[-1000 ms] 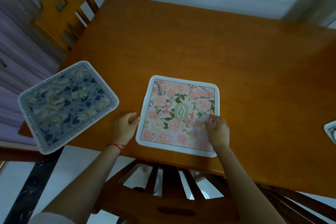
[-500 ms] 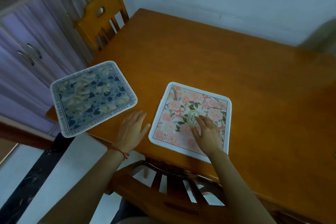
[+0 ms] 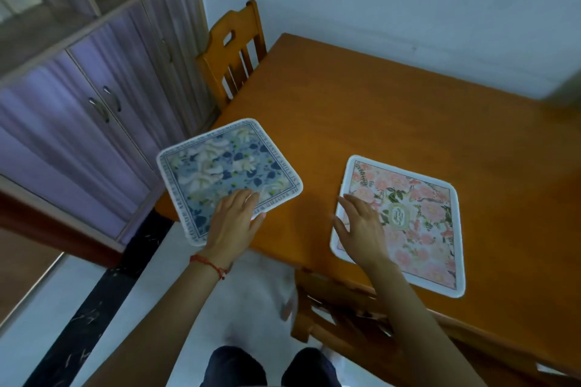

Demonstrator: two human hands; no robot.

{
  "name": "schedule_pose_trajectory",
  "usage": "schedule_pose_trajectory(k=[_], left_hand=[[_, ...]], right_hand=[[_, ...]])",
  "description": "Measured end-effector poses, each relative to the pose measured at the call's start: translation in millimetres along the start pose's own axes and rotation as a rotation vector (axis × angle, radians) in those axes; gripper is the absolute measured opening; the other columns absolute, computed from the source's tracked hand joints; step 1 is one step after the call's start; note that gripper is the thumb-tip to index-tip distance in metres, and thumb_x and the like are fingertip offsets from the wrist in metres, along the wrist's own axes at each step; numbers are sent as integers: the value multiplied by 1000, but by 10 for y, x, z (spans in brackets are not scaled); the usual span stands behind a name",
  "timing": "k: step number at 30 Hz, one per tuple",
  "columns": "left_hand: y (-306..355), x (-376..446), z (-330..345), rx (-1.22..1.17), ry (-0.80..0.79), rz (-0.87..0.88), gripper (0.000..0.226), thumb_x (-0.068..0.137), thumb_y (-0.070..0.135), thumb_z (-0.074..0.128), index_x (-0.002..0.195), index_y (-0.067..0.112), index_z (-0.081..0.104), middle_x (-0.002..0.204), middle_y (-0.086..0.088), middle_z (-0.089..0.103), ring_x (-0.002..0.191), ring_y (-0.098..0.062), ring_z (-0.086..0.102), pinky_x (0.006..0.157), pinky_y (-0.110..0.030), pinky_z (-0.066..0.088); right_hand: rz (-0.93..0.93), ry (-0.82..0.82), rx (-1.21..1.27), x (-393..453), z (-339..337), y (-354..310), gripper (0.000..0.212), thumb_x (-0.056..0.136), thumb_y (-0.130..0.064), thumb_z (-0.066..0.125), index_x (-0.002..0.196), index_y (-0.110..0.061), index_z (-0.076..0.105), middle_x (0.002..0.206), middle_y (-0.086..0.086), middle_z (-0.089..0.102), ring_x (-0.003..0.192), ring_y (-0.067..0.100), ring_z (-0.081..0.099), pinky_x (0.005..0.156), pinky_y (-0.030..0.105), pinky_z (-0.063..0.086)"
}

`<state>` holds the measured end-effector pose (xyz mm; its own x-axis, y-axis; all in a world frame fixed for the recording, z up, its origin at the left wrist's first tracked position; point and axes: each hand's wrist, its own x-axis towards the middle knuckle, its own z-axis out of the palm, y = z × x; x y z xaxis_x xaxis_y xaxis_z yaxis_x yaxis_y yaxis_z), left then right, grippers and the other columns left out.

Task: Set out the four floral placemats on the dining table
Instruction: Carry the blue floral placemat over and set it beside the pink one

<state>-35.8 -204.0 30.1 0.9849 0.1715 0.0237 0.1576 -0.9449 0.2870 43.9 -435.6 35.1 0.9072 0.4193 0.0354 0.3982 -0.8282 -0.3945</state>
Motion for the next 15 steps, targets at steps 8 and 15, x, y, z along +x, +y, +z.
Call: schedule_pose_trajectory(k=[8, 15], left_hand=[[-781, -12, -257, -26, 8, 82, 50, 82, 36, 36, 109, 1, 61, 108, -18, 66, 101, -33, 63, 85, -46, 50], [-1062, 169, -249, -16, -17, 116, 51, 85, 38, 35, 112, 2, 60, 112, -18, 65, 105, -34, 61, 88, -49, 50]], right_hand=[[41, 30, -1, 36, 251, -747, 48, 87, -36, 43, 124, -8, 52, 127, 15, 56, 115, 34, 52, 94, 45, 43], [39, 19, -16, 195, 372, -945, 47, 88, -36, 42, 124, -8, 52, 125, 14, 56, 114, 33, 53, 93, 46, 44]])
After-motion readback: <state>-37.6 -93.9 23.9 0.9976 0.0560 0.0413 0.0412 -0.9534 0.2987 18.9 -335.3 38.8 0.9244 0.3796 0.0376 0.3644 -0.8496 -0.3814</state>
